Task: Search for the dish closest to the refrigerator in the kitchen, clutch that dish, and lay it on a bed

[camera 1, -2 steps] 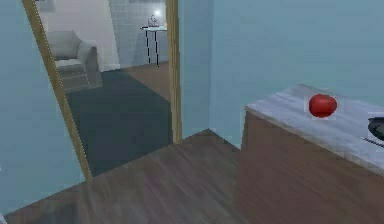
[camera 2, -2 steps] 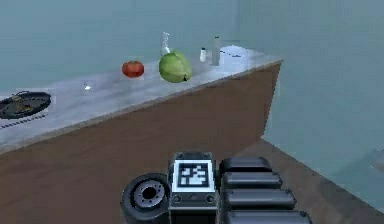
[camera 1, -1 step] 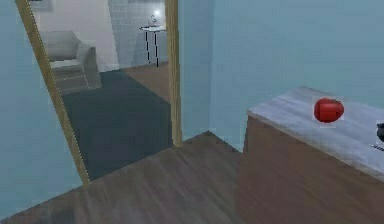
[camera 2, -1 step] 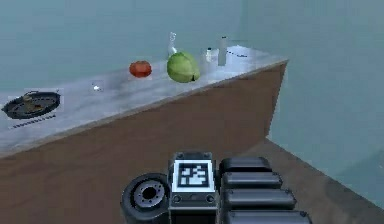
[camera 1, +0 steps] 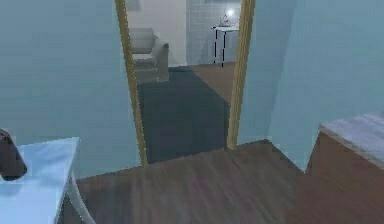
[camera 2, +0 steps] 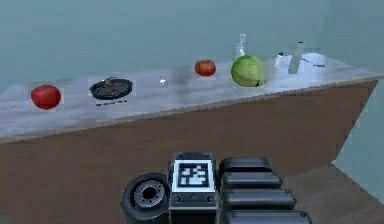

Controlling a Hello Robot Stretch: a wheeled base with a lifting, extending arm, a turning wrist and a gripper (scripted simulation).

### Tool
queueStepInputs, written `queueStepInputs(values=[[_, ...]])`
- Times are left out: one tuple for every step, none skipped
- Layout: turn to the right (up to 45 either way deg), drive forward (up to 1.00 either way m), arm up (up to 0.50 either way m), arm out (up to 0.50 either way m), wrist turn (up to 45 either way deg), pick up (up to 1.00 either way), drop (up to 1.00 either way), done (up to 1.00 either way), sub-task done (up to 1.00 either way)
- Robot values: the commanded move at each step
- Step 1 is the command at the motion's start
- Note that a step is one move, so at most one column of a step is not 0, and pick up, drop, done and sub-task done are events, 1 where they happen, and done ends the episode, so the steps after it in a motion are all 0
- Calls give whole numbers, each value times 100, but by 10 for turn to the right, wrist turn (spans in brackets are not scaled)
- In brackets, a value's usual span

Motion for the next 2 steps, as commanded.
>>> queueStepInputs(values=[[0, 100, 0, 0, 0, 0, 0, 0, 0], [0, 100, 0, 0, 0, 0, 0, 0, 0]])
